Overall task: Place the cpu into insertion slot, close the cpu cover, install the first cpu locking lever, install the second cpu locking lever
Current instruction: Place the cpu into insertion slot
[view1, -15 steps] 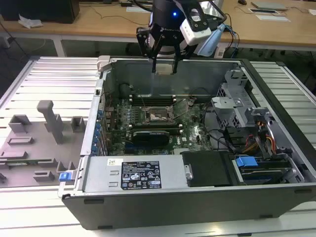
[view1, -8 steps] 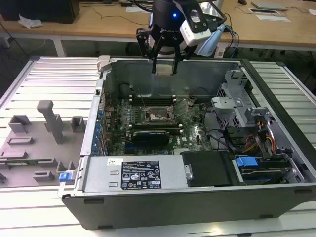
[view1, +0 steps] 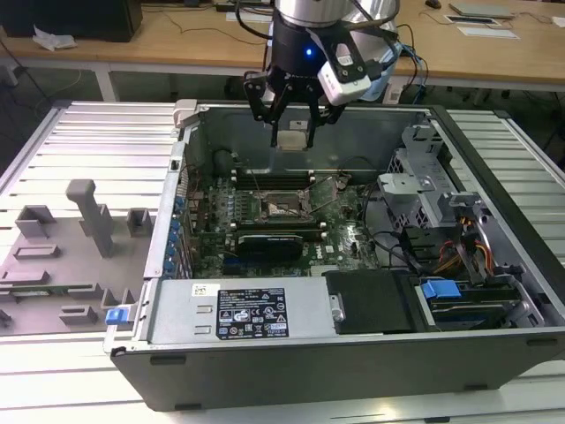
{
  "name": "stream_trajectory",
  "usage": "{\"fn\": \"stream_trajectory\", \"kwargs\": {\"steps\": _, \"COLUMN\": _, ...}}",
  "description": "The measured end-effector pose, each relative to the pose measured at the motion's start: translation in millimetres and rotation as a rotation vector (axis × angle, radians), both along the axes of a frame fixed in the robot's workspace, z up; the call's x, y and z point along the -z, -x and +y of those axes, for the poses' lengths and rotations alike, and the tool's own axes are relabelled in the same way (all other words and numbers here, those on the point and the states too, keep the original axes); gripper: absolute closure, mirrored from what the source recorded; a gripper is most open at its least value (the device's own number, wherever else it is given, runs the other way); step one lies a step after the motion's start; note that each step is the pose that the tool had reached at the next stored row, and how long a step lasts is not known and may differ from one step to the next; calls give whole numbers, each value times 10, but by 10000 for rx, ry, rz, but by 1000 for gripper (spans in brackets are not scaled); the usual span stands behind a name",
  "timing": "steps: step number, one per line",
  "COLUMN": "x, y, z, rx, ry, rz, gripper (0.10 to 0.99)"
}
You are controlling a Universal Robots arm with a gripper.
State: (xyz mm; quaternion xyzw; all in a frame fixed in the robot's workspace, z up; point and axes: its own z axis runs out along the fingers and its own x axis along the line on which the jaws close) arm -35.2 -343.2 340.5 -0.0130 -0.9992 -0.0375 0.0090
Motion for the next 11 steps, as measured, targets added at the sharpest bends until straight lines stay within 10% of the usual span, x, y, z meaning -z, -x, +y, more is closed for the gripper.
{"fn": "stream_trajectory", "kwargs": {"steps": 11, "x": 185, "y": 0, "z": 0, "rx": 196, "ry": 168, "rz": 0, "gripper": 545}}
